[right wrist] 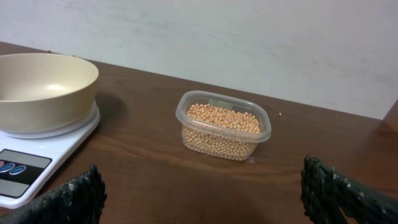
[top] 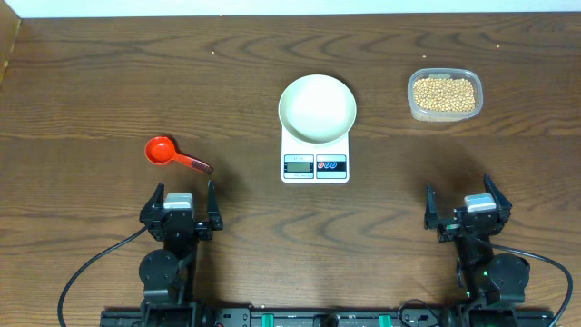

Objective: Scoop item into bowl and weigh 50g on scale

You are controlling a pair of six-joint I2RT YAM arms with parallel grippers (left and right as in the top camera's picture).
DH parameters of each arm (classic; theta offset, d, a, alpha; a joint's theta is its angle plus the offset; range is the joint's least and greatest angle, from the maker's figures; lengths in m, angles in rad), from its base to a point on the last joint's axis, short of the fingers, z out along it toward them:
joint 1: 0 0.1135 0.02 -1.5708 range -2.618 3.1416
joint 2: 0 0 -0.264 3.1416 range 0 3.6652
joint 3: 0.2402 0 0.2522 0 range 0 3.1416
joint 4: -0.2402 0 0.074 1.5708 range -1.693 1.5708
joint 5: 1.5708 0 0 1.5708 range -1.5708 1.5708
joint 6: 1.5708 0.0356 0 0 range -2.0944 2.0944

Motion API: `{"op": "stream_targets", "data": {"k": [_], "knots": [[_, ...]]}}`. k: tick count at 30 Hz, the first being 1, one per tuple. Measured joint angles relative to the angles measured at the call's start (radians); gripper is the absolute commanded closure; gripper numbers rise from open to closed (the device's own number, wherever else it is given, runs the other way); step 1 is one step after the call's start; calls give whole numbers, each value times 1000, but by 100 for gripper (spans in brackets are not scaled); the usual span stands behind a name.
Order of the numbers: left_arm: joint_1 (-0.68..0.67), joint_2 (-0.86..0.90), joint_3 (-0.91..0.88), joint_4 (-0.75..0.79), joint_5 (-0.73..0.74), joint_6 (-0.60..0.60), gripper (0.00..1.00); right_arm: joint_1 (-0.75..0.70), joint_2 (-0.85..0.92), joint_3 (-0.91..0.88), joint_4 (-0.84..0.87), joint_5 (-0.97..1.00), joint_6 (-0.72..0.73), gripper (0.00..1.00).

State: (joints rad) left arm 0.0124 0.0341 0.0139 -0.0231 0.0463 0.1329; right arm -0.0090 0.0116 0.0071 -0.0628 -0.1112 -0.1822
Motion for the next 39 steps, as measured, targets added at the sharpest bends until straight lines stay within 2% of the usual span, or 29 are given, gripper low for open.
{"op": "stream_targets", "data": {"k": [5,39], "knots": [[-71,15,2,-2,0,2,8,0,14,0,0,0,0,1],[-72,16,2,-3,-1,3,8,0,14,0,0,0,0,1]]}}
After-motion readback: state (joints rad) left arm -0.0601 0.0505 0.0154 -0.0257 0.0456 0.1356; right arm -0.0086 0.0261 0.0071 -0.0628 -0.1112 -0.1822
